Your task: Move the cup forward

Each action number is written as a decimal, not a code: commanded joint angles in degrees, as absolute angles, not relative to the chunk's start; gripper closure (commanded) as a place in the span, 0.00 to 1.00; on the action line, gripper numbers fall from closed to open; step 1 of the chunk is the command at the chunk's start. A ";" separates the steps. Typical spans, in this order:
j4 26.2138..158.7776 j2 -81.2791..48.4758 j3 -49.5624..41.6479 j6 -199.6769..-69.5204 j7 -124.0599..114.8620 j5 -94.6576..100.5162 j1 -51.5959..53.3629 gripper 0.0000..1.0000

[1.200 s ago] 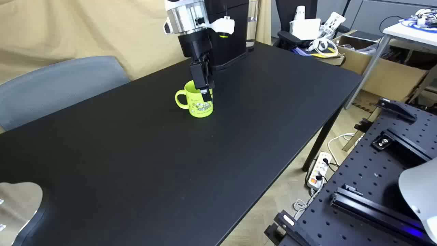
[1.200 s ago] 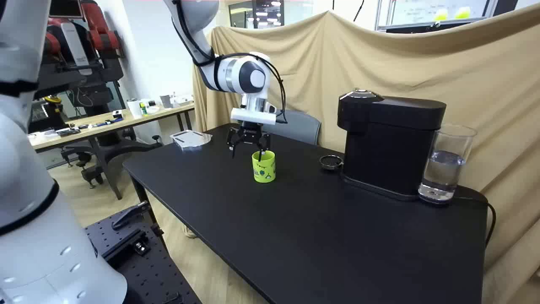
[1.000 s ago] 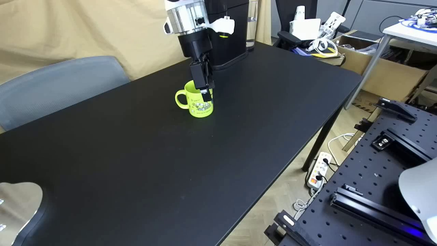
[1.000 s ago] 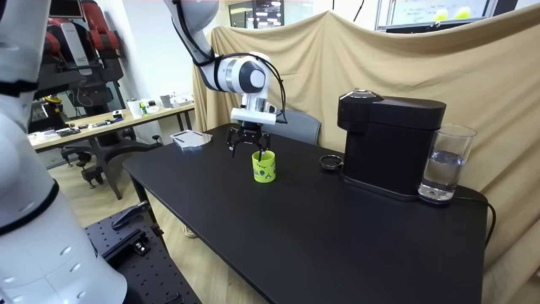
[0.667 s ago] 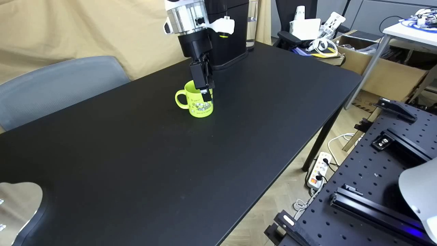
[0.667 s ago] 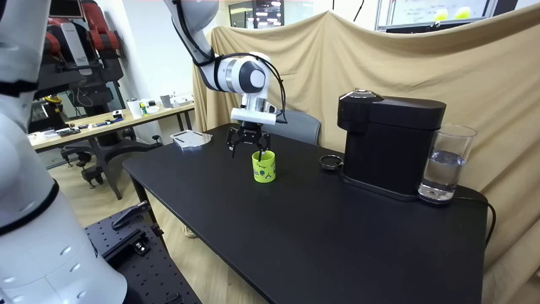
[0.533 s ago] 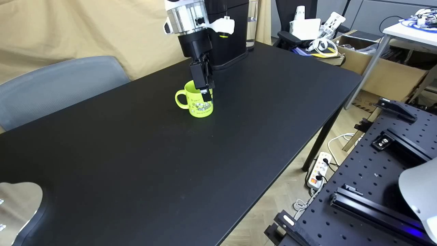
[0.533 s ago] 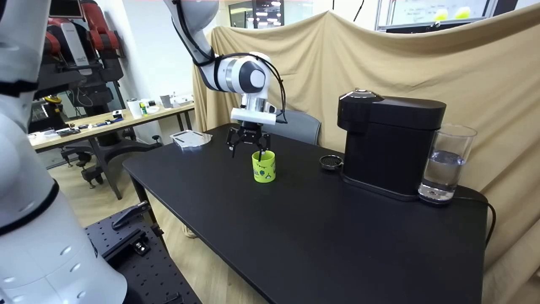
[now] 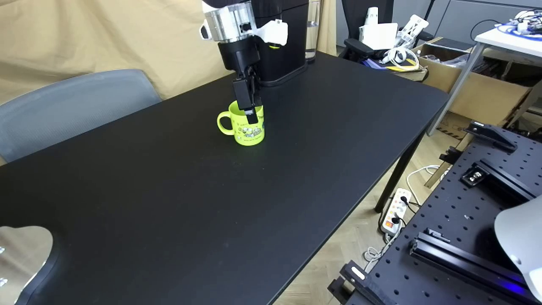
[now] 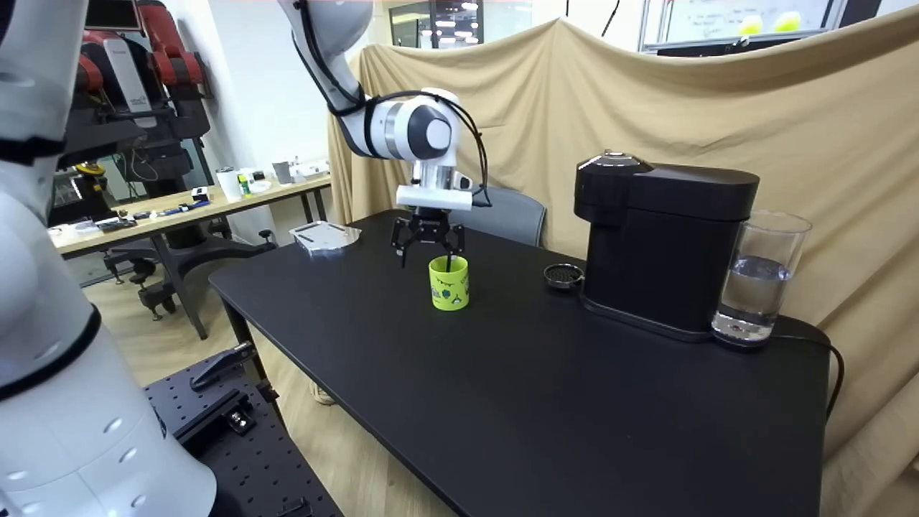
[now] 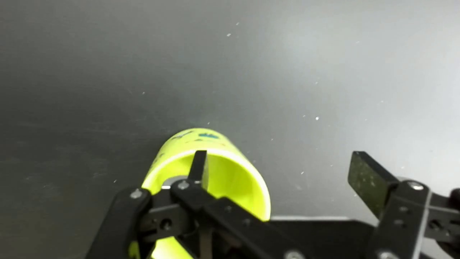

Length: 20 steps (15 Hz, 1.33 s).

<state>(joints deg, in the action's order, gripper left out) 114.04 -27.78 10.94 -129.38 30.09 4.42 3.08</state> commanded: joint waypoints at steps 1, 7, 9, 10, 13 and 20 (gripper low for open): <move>113.34 -28.75 8.77 -139.65 25.03 10.89 6.36 0.00; 114.06 -29.56 6.37 -151.01 17.71 16.68 9.61 0.00; 115.75 -27.90 6.35 -151.77 16.66 16.75 10.11 0.00; 116.53 -26.92 6.56 -152.40 16.55 16.67 10.14 0.00; 117.61 -25.15 6.21 -152.46 14.42 16.54 10.82 0.00; 120.78 -26.03 7.35 -150.24 14.68 9.67 6.90 0.00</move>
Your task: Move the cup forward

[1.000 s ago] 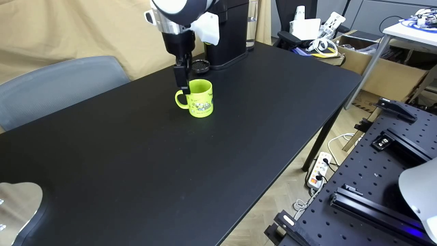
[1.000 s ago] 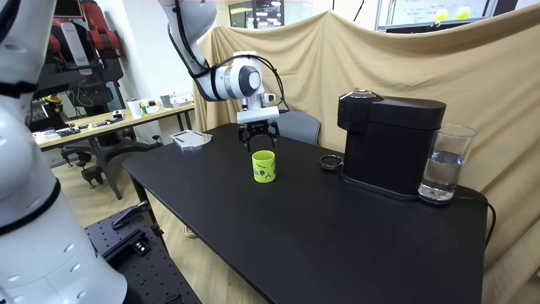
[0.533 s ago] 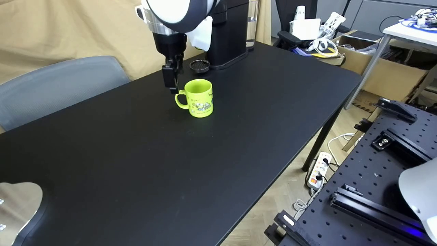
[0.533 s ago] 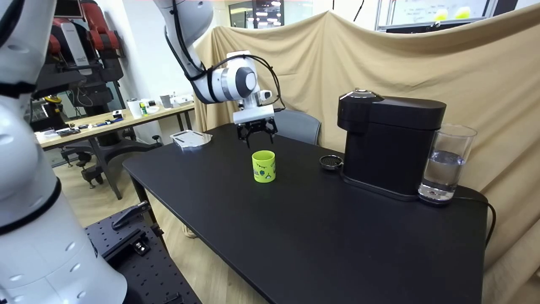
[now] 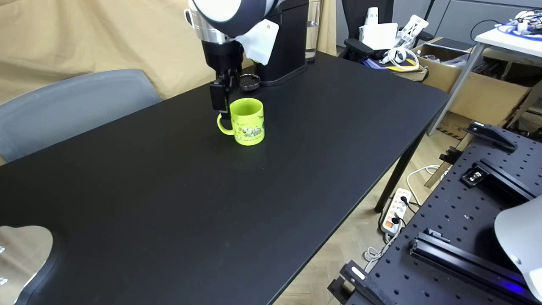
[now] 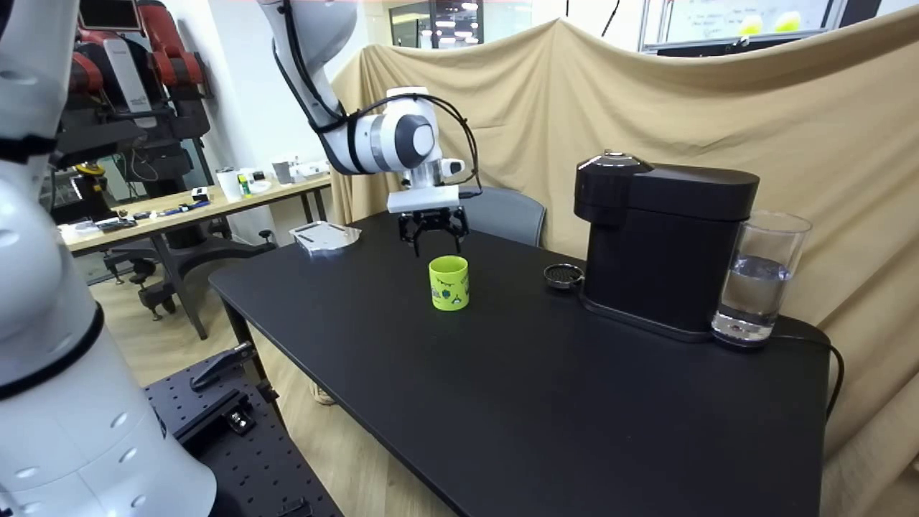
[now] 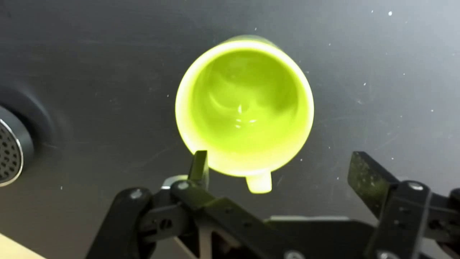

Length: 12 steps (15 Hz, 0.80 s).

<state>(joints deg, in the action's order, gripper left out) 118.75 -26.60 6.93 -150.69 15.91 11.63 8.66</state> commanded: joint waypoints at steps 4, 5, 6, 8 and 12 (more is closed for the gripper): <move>120.10 -28.11 7.39 -150.13 15.89 8.86 5.83 0.25; 119.72 -28.61 7.71 -149.79 16.53 8.73 5.62 0.27; 119.49 -28.99 7.71 -149.84 16.58 8.97 5.78 0.33; 119.05 -29.75 8.24 -149.47 17.58 8.96 5.72 0.49; 118.69 -30.41 8.96 -149.48 18.67 9.28 5.94 0.75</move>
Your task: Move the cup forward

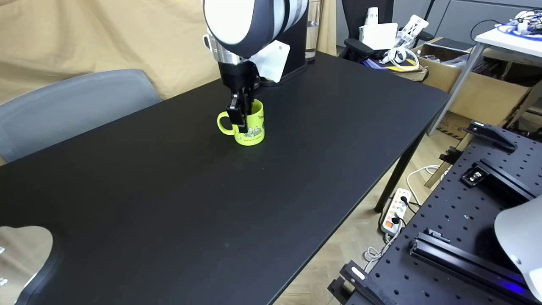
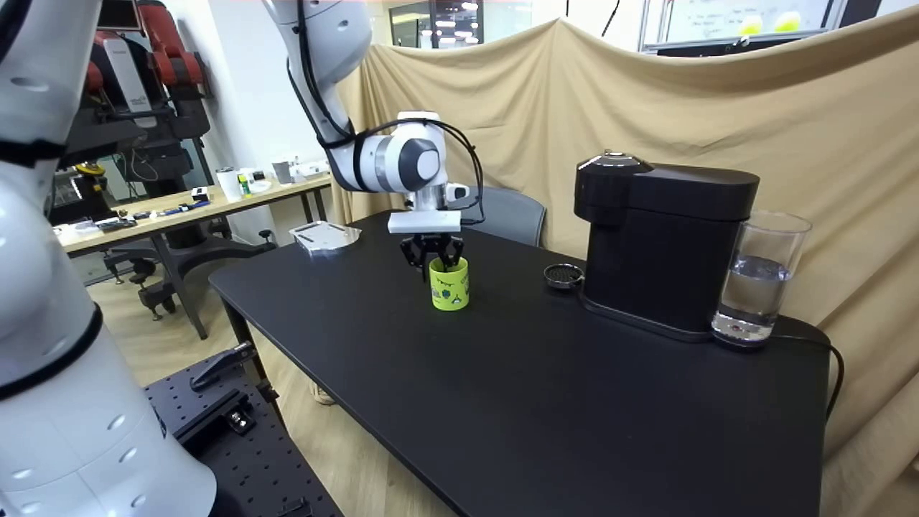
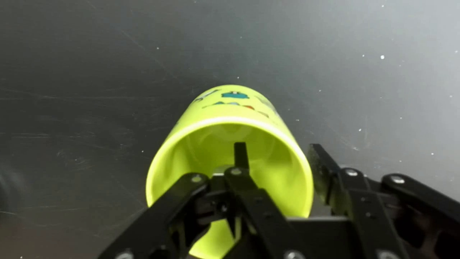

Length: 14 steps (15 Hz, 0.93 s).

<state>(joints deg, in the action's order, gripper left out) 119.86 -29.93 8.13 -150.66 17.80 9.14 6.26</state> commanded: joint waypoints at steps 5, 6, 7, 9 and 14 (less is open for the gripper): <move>118.58 -29.73 8.66 -149.47 18.93 10.15 6.54 1.00; 118.58 -29.54 8.54 -149.42 18.89 10.34 6.63 1.00; 118.69 -29.21 8.29 -149.36 18.65 10.71 6.83 0.98; 119.08 -28.39 8.10 -149.07 18.41 11.40 7.00 0.98; 124.34 -22.69 8.40 -148.21 17.69 11.44 7.13 0.98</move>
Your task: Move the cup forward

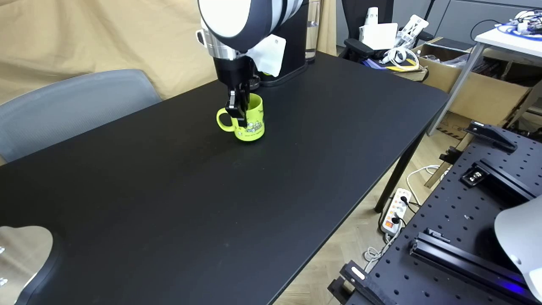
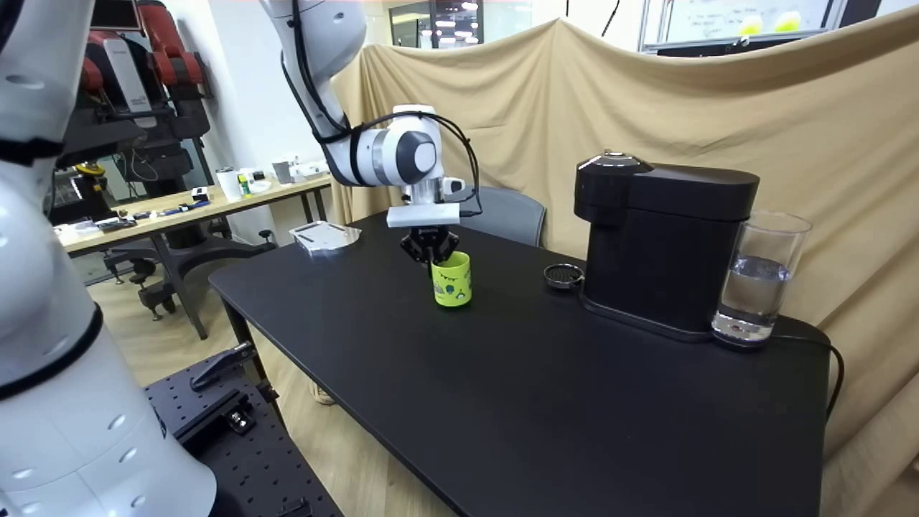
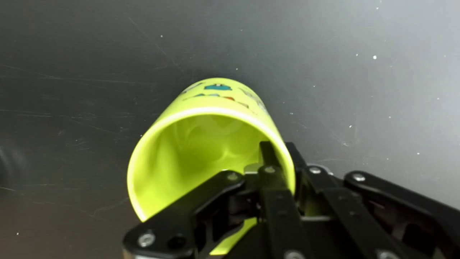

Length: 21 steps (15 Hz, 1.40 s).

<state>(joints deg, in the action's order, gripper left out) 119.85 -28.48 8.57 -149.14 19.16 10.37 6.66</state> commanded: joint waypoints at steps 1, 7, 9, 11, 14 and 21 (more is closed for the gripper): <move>125.90 -21.50 8.39 -148.56 17.35 11.40 7.21 0.98; 137.94 -15.42 8.80 -156.20 16.57 11.10 7.21 0.98; 141.68 -14.29 8.41 -160.71 15.82 11.22 7.16 0.98; 144.45 -13.84 8.26 -164.42 15.82 10.77 6.68 0.98; 146.61 -13.69 9.38 -166.65 16.91 8.16 4.85 0.98; 144.91 -15.77 13.19 -163.74 20.29 0.85 0.51 0.65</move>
<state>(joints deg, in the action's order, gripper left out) 144.88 -16.42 11.16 -164.93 19.23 3.19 2.60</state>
